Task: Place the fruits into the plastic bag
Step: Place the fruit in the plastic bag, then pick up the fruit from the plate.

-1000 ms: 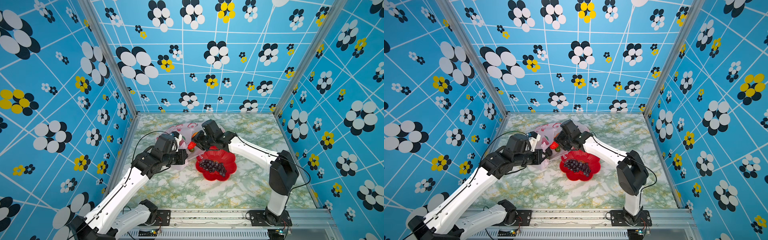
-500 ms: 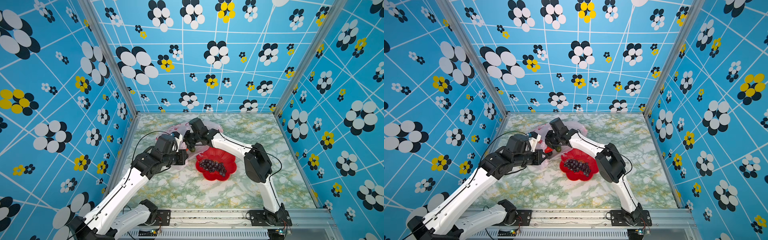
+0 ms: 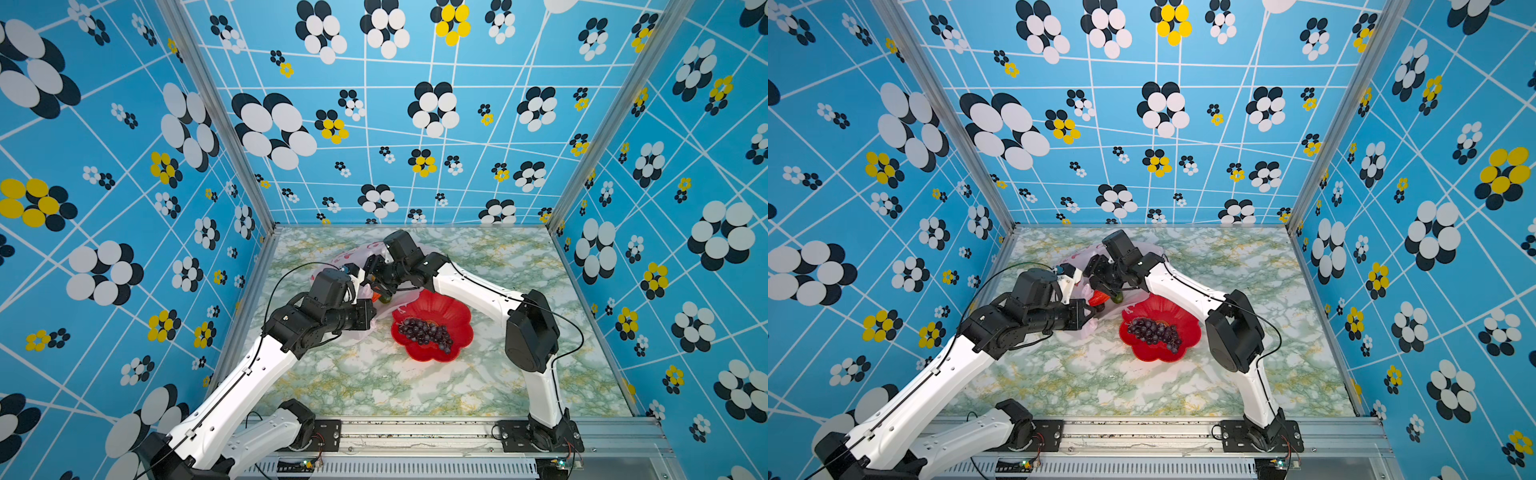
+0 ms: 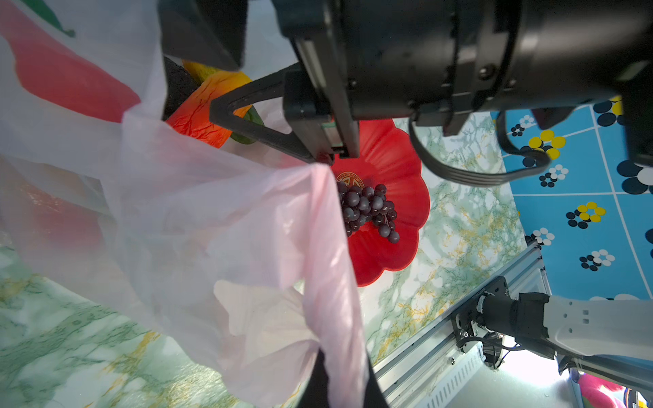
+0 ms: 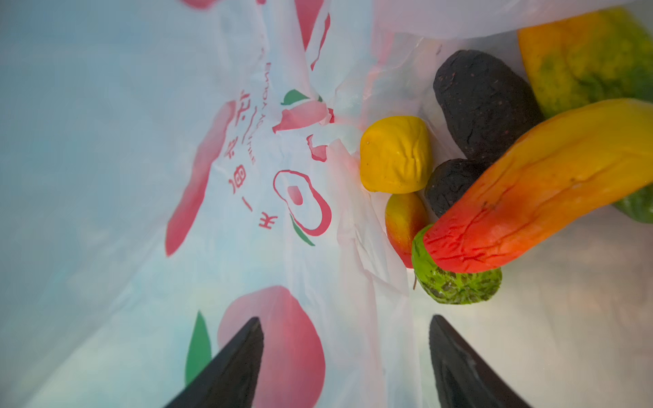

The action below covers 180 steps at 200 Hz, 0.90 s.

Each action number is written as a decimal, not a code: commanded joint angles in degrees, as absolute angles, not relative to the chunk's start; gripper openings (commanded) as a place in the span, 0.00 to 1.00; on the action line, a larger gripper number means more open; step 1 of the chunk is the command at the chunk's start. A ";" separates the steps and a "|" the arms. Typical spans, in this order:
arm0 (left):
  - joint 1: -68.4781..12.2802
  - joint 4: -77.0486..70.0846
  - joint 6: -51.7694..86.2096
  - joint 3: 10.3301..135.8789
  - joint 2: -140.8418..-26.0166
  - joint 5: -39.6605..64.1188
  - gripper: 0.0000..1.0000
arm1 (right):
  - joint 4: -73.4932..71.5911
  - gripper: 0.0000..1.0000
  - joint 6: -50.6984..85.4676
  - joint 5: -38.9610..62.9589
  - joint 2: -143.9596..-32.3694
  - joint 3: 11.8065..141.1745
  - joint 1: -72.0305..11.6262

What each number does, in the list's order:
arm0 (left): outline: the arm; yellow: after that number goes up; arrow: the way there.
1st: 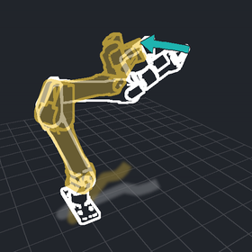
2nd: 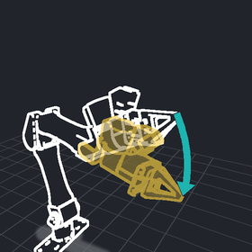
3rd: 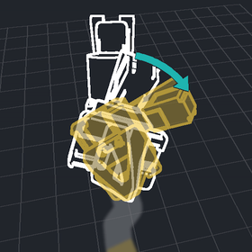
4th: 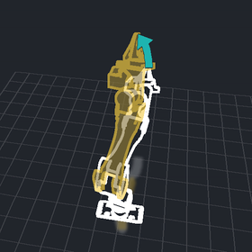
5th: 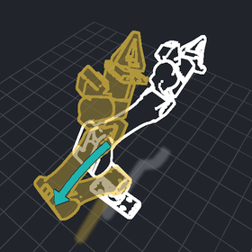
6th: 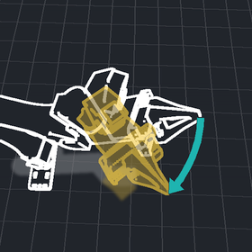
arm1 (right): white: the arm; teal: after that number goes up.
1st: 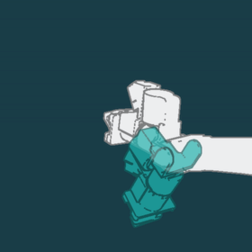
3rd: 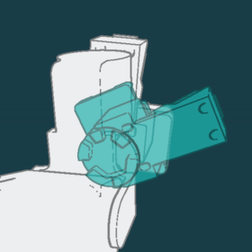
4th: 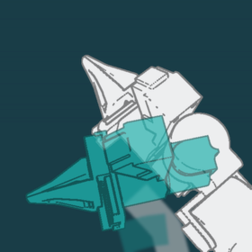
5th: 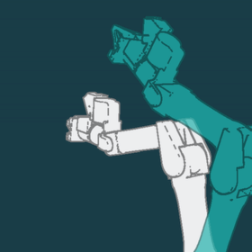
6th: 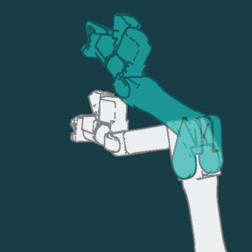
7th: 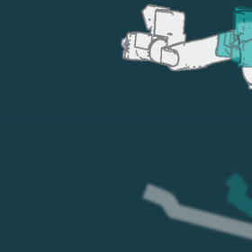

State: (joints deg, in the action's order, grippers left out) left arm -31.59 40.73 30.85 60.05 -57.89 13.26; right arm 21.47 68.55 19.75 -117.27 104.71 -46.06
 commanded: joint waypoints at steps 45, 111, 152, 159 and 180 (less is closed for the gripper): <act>-31.70 40.50 31.09 60.10 -56.73 12.91 0.00 | 34.58 0.86 56.04 6.32 -98.13 95.85 -45.90; -30.79 39.41 33.52 58.35 -56.97 14.62 0.00 | 37.79 0.99 41.04 -6.04 -73.39 75.44 -46.21; -29.41 37.30 35.72 55.86 -56.73 16.61 0.00 | 38.63 0.99 21.03 -5.50 -64.90 64.35 -46.43; -29.20 37.10 35.97 55.55 -56.66 16.80 0.00 | 38.74 1.00 17.09 -4.77 -64.25 62.84 -46.48; -28.58 36.74 36.32 55.13 -56.21 17.05 0.00 | 39.57 0.99 6.25 -1.36 -64.01 60.78 -46.50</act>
State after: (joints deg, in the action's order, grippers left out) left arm -29.43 38.52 35.14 56.23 -57.58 15.70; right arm 37.36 23.40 -3.90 -64.27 62.98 -46.11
